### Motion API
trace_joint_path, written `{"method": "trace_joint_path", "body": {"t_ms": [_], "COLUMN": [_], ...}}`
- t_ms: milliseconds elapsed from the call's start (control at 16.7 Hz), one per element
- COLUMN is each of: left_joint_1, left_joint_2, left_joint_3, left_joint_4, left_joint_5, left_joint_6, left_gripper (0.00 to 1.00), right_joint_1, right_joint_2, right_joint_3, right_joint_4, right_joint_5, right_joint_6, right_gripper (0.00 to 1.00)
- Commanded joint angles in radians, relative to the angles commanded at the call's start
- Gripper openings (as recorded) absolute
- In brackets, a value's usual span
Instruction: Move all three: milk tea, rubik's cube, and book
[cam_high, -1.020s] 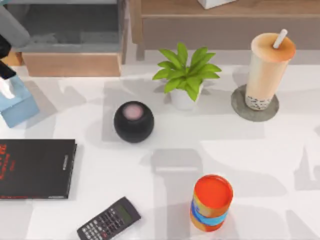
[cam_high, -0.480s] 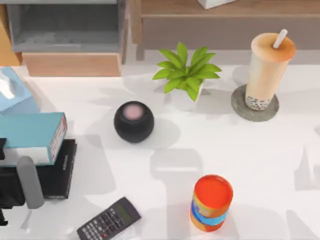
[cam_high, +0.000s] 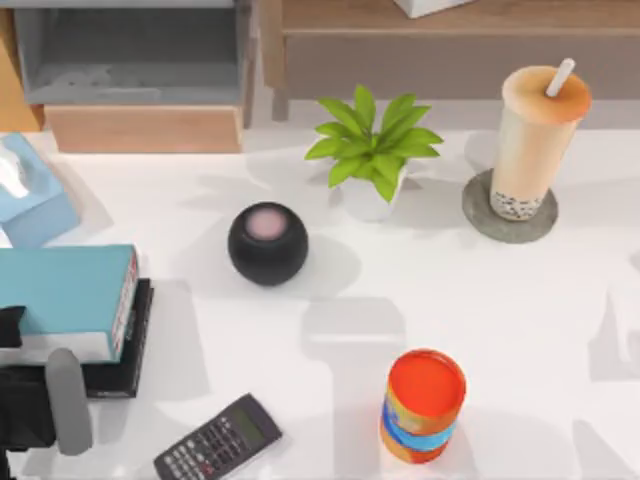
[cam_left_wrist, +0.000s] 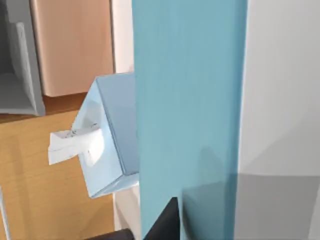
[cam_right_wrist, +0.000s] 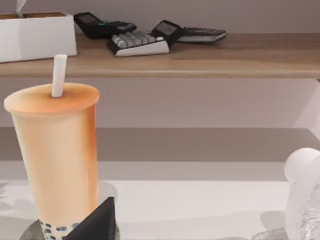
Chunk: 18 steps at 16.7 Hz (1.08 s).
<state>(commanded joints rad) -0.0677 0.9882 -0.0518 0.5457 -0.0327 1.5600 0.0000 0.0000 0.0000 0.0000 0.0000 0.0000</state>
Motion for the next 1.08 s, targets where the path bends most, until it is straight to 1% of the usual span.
{"method": "trace_joint_path", "body": {"t_ms": [360,600,1080], "left_joint_1": [-0.002,-0.002,-0.002], "left_joint_2": [0.093,0.102,0.102], "left_joint_3": [-0.01,-0.011,-0.011], "left_joint_4": [0.08,0.088,0.088], "left_joint_5": [0.003,0.004,0.004], "left_joint_6": [-0.001,-0.001,-0.001], "left_gripper": [0.0,0.0,0.6], "right_joint_1": [0.0,0.0,0.0], "right_joint_2": [0.0,0.0,0.0], "right_joint_3": [0.0,0.0,0.0], "right_joint_4": [0.0,0.0,0.0], "right_joint_5": [0.0,0.0,0.0], "right_joint_6": [0.0,0.0,0.0], "right_gripper": [1.0,1.0,1.0]}}
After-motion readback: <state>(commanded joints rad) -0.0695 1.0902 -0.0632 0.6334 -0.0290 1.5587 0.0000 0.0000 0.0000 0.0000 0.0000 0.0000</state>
